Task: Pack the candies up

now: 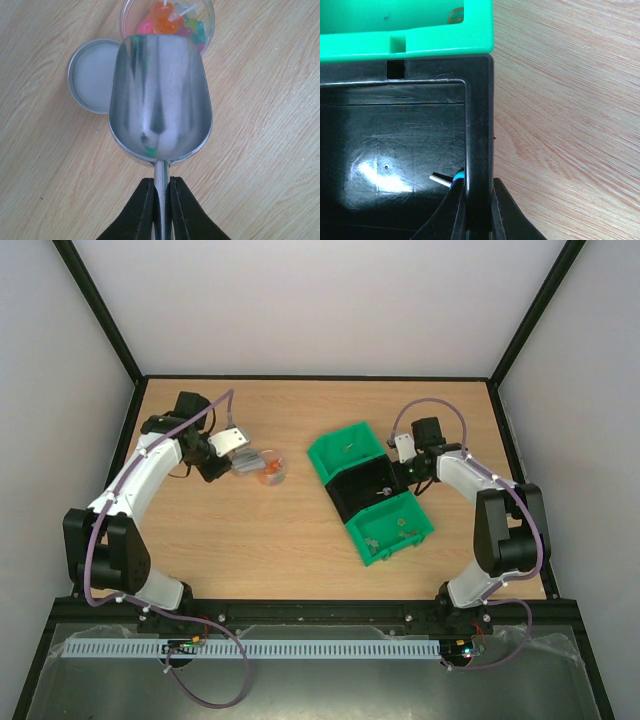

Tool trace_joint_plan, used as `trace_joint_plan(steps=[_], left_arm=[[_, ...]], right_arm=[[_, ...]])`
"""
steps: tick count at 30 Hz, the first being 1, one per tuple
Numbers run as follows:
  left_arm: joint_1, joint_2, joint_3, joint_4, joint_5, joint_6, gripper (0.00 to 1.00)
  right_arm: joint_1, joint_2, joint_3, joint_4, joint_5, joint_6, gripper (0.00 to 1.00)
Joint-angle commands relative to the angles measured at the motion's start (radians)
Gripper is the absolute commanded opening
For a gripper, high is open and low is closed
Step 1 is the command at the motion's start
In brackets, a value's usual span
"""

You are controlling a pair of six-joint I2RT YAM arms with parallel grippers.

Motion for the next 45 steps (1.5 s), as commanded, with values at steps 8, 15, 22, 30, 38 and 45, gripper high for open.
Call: trace_joint_plan(steps=[8, 15, 22, 30, 38, 45], left_arm=[[-0.007, -0.014, 0.092, -0.073, 0.044, 0.017, 0.02], [-0.197, 0.168, 0.344, -0.075, 0.059, -0.077, 0.02], [-0.332, 0.376, 0.545, -0.123, 0.002, -0.082, 0.02], [-0.391, 0.518, 0.621, -0.156, -0.103, -0.041, 0.02], [-0.432, 0.643, 0.738, -0.279, -0.142, 0.032, 0.02], [-0.47, 0.759, 0.814, -0.339, -0.128, 0.045, 0.02]], right_arm=[[-0.002, 0.019, 0.013, -0.012, -0.03, -0.015, 0.01], [-0.002, -0.007, -0.001, 0.007, -0.037, -0.06, 0.01], [0.0, -0.009, 0.015, -0.001, -0.05, -0.074, 0.01], [0.002, -0.007, 0.032, -0.012, -0.066, -0.106, 0.01], [0.013, 0.003, 0.032, -0.004, -0.057, -0.107, 0.01], [0.03, 0.005, 0.033, 0.0, -0.054, -0.108, 0.01]])
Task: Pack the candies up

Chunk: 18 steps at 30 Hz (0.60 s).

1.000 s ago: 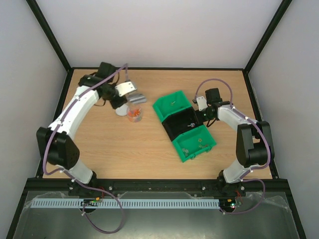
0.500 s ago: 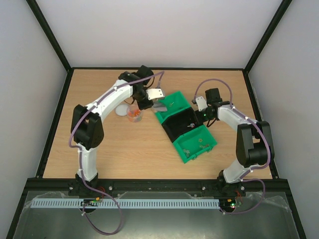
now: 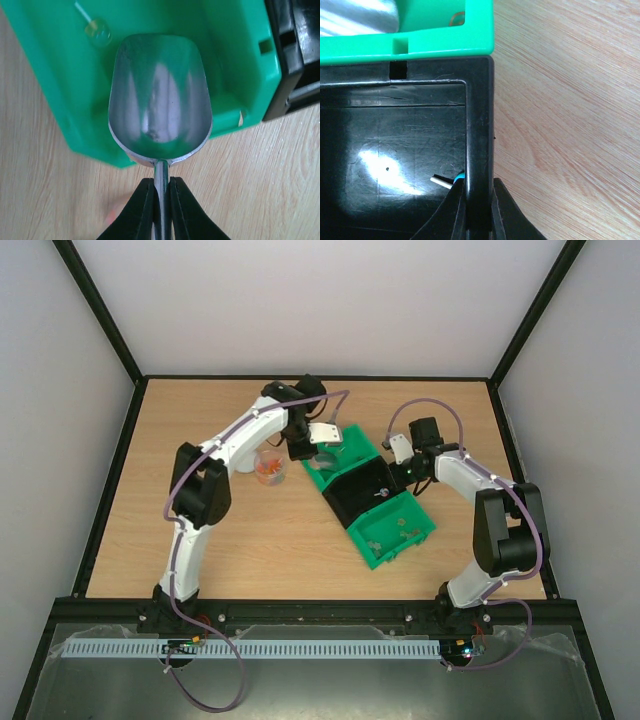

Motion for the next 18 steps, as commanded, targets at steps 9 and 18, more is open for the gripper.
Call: trace_joint_plan(steps=[9, 18], left_arm=[[-0.058, 0.172, 0.024, -0.029, 0.113, -0.06, 0.02], [-0.075, 0.143, -0.166, 0.3, 0.289, -0.236, 0.02]], right_arm=[[0.036, 0.0, 0.023, 0.01, -0.043, -0.019, 0.01], [0.045, -0.021, 0.003, 0.014, -0.089, -0.043, 0.01]])
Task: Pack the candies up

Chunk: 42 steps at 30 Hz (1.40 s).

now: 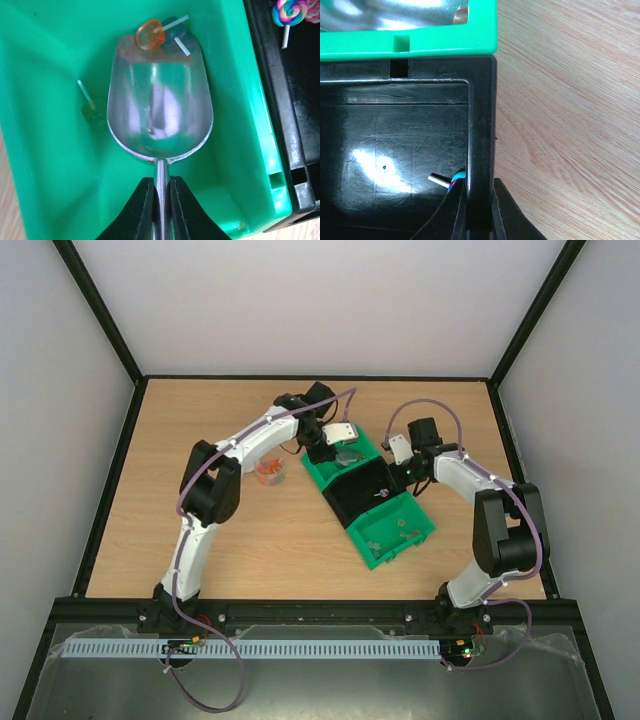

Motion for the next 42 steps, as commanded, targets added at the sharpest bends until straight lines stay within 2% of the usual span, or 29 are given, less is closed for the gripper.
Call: trace_joint_plan(steps=[1, 9, 17, 21, 27, 36, 40, 42], left_arm=[[-0.04, 0.038, -0.185, 0.128, 0.145, -0.117, 0.02], [0.02, -0.193, -0.571, 0.676, 0.361, -0.313, 0.02], [0.069, -0.268, -0.734, 1.042, 0.42, -0.451, 0.02], [0.091, -0.293, -0.797, 1.143, 0.443, -0.476, 0.02], [0.12, -0.31, -0.862, 1.23, 0.461, -0.515, 0.02], [0.152, -0.35, -0.922, 1.259, 0.463, -0.51, 0.02], [0.173, -0.408, -0.92, 1.222, 0.449, -0.495, 0.02], [0.181, -0.446, -0.905, 1.137, 0.446, -0.452, 0.02]], right_arm=[[0.031, -0.022, 0.003, 0.012, -0.1, -0.044, 0.01], [-0.029, -0.027, -0.007, -0.018, -0.097, -0.001, 0.01], [-0.062, -0.044, -0.016, -0.038, -0.088, -0.01, 0.01], [-0.073, -0.044, -0.015, -0.051, -0.079, -0.01, 0.01], [-0.088, -0.042, -0.011, -0.068, -0.069, -0.019, 0.01], [-0.107, -0.021, 0.01, -0.075, -0.057, -0.032, 0.01], [-0.115, -0.006, 0.025, -0.062, -0.029, -0.032, 0.01], [-0.123, 0.01, 0.04, -0.056, -0.02, -0.035, 0.01]])
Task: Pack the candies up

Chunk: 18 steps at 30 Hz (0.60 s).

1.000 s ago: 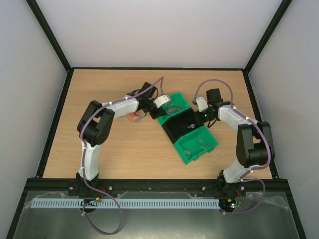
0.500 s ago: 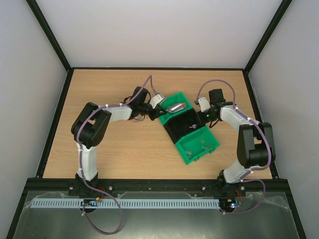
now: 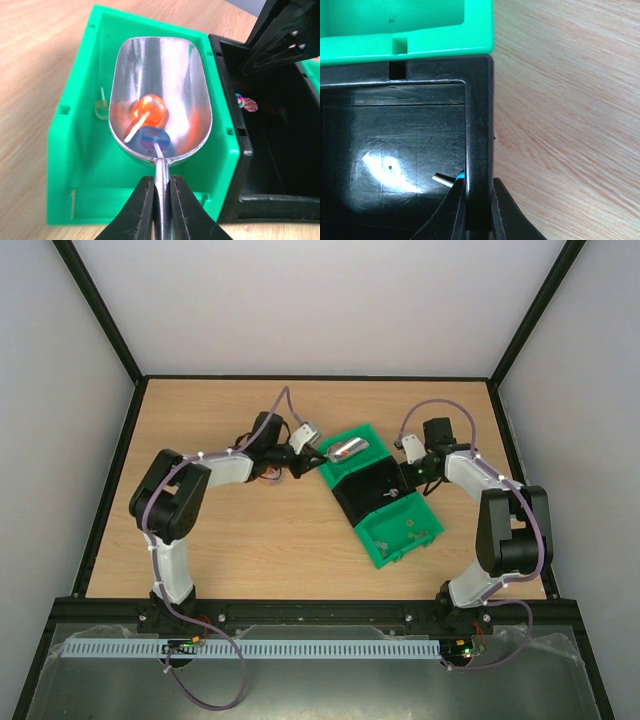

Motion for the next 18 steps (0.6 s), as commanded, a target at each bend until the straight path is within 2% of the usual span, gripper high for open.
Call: trace_joint_plan(steps=[1, 5, 13, 18], left_arm=[[0.026, -0.128, 0.022, -0.08, 0.019, 0.085, 0.02], [0.064, -0.224, 0.034, -0.27, 0.031, 0.202, 0.02], [0.238, -0.387, 0.063, -0.7, 0.037, 0.435, 0.02], [0.363, -0.465, 0.081, -0.953, -0.015, 0.585, 0.02]], right_arm=[[-0.023, 0.031, 0.056, -0.02, 0.022, -0.015, 0.01], [-0.048, 0.065, 0.102, -0.023, 0.015, -0.068, 0.01], [-0.084, 0.106, 0.162, -0.038, 0.028, -0.22, 0.01], [-0.096, 0.132, 0.178, -0.038, 0.027, -0.274, 0.01]])
